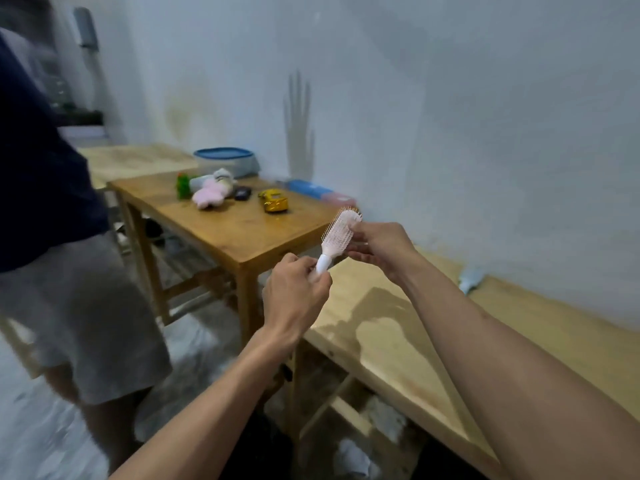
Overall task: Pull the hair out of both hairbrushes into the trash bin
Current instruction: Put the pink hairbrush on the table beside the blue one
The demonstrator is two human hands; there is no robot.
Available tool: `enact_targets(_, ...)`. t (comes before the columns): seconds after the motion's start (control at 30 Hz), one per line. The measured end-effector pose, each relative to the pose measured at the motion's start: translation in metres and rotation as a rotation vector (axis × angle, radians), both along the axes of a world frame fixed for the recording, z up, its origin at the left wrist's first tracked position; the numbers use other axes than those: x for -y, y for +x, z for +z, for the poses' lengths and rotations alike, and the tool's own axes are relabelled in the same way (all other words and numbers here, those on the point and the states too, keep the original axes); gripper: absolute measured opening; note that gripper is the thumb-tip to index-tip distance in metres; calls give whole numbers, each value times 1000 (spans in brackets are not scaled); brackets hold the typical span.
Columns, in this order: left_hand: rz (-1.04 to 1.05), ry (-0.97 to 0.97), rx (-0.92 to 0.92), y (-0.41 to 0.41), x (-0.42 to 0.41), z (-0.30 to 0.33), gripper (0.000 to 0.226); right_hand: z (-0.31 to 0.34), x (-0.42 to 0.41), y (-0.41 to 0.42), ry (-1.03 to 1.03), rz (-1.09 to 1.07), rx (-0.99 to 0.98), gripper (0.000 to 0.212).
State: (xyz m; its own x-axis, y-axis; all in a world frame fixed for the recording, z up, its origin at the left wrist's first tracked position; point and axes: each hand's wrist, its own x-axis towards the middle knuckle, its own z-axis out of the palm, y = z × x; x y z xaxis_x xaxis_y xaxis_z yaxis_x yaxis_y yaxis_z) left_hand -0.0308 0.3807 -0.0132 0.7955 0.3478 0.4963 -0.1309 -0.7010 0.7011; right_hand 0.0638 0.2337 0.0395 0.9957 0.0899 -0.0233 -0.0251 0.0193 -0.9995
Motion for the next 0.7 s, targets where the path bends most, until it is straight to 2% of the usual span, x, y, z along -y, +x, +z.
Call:
enact_targets(0.33, -276, 62, -28, 30, 130, 20, 24, 23, 147, -11, -54, -303, 3, 25)
enact_targets(0.53, -391, 224, -90, 44, 209, 12, 32, 2, 227, -2, -120, -491, -56, 14)
enact_targets(0.7, -461, 331, -149, 58, 264, -4, 26, -27, 279, 14, -138, -576, -142, 13)
